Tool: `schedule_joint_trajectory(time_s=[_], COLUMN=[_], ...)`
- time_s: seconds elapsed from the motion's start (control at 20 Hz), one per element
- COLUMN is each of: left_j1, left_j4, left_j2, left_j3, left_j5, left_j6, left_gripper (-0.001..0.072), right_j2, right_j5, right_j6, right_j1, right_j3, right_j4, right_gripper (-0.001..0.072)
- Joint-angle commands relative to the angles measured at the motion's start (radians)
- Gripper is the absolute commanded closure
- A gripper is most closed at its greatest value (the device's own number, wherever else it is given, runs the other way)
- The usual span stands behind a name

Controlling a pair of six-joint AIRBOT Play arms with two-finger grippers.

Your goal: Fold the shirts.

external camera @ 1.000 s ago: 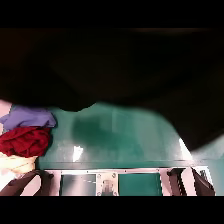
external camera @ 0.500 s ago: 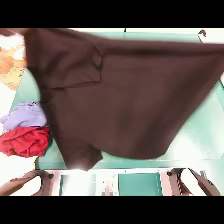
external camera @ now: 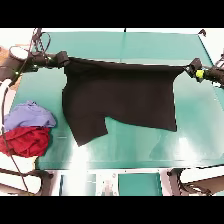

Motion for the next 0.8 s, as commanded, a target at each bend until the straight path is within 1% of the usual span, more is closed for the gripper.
schedule_joint_trajectory(time_s=[0.0,0.05,0.15,0.25,0.3,0.4,0.5,0.65,0.75], left_j1=[-0.002,-0.002,-0.002,-0.002,-0.002,-0.005,-0.011,-0.031,-0.034], left_j4=[0.051,0.102,0.170,0.256,0.278,0.285,0.283,0.279,0.278], left_j2=[-0.042,-0.042,-0.042,-0.043,-0.049,-0.067,-0.093,-0.122,-0.128], left_j3=[-0.002,-0.002,-0.005,-0.005,-0.005,-0.009,-0.009,-0.009,-0.009], left_j5=[0.069,0.054,-0.008,-0.073,-0.106,-0.171,-0.204,-0.236,-0.266], left_j6=[0.017,0.016,0.016,0.016,0.016,0.018,0.024,0.024,0.019], left_gripper=[0.0686,0.0686,0.0687,0.0687,0.0687,0.0687,0.0686,0.0686,0.0685], right_j2=[-0.122,-0.121,-0.111,-0.080,-0.059,-0.021,-0.009,-0.009,-0.005], right_j5=[0.053,0.085,0.163,0.183,0.181,0.181,0.182,0.200,0.236], right_j6=[0.002,0.009,0.061,0.092,0.092,0.091,0.091,0.102,0.102], right_j1=[0.008,0.008,0.008,0.012,0.012,0.009,0.010,0.010,0.010], right_j3=[0.111,0.110,0.089,0.011,-0.039,-0.125,-0.176,-0.201,-0.200], right_j4=[-0.005,-0.039,-0.155,-0.248,-0.270,-0.303,-0.312,-0.312,-0.312], right_gripper=[0.0702,0.0703,0.0703,0.0703,0.0703,0.0703,0.0703,0.0702,0.0699])
